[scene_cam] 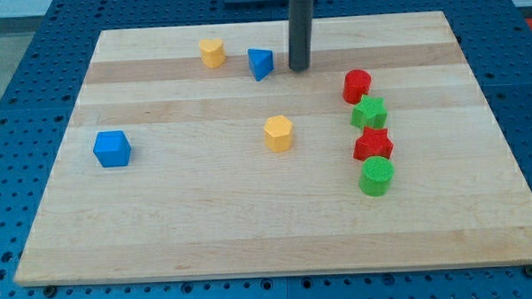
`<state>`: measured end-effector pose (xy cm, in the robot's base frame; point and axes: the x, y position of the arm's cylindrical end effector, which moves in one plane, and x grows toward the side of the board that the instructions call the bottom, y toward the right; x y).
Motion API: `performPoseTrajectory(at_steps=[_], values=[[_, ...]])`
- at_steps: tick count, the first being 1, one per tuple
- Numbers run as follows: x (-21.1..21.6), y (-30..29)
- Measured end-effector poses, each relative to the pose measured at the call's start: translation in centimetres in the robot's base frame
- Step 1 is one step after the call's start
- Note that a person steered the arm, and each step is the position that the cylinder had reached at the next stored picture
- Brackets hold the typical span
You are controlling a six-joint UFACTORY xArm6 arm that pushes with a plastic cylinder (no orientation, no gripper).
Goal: Push the yellow hexagon to the bottom of the blue triangle
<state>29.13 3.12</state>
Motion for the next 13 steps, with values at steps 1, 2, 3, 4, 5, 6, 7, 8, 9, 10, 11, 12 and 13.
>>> performPoseTrajectory(at_steps=[1, 2, 3, 4, 5, 6, 7, 8, 9, 10, 11, 12, 13], values=[[0.0, -0.8], [0.0, -2.5], [0.0, -4.2], [0.0, -6.0], [0.0, -7.5], [0.0, -8.6], [0.0, -9.4], [0.0, -10.0], [0.0, -10.5], [0.0, -11.1], [0.2, -9.7], [3.0, -4.6], [8.6, -1.6]])
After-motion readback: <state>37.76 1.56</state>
